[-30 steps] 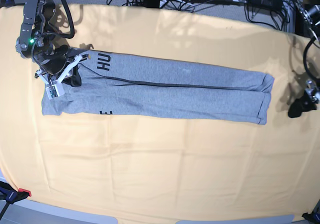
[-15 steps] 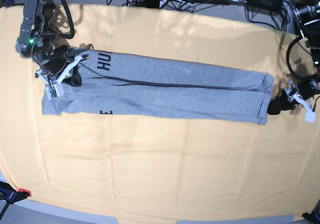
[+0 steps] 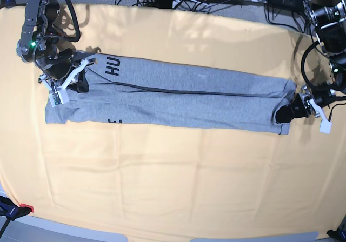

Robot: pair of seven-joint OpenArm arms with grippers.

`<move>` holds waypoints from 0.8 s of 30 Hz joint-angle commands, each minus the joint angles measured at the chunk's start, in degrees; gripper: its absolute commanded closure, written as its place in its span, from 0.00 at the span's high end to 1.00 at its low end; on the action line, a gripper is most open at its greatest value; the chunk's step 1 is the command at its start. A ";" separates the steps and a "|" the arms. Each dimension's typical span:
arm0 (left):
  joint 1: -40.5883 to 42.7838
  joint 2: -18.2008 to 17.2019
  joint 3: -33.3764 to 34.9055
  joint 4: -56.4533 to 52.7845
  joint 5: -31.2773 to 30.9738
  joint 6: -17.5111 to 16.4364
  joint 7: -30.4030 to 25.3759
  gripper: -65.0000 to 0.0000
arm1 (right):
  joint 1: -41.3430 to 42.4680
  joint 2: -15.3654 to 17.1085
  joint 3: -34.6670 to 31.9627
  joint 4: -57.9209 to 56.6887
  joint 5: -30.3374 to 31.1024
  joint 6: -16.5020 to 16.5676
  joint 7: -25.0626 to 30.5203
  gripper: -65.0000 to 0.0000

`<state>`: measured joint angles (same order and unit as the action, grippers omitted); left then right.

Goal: Layout the t-shirt on the table in an organized manner, then fold the t-shirt properly
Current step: 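Grasp the opposite end of the grey strip with the left gripper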

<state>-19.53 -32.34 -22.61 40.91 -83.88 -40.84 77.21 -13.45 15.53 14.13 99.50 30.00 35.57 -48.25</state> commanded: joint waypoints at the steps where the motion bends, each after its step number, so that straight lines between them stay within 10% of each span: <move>1: -0.50 -0.02 0.11 0.35 -0.98 0.84 1.55 0.58 | 0.15 0.50 0.11 0.39 0.02 0.42 -1.31 0.00; 13: -1.18 -0.04 8.85 0.35 -0.26 0.84 2.14 0.54 | 0.13 0.50 0.11 0.39 0.04 0.42 -1.31 0.00; 19: -3.17 -0.31 9.09 0.35 -0.44 0.84 2.43 0.01 | 0.13 0.50 0.11 0.39 0.02 0.42 -1.33 0.00; 24: -5.97 -1.16 9.09 0.35 -1.12 0.84 2.62 0.00 | 0.13 0.50 0.11 0.39 0.04 0.42 -1.33 0.00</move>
<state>-24.01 -32.91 -13.50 40.75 -83.59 -40.29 79.70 -13.45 15.53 14.13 99.50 30.02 35.59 -48.27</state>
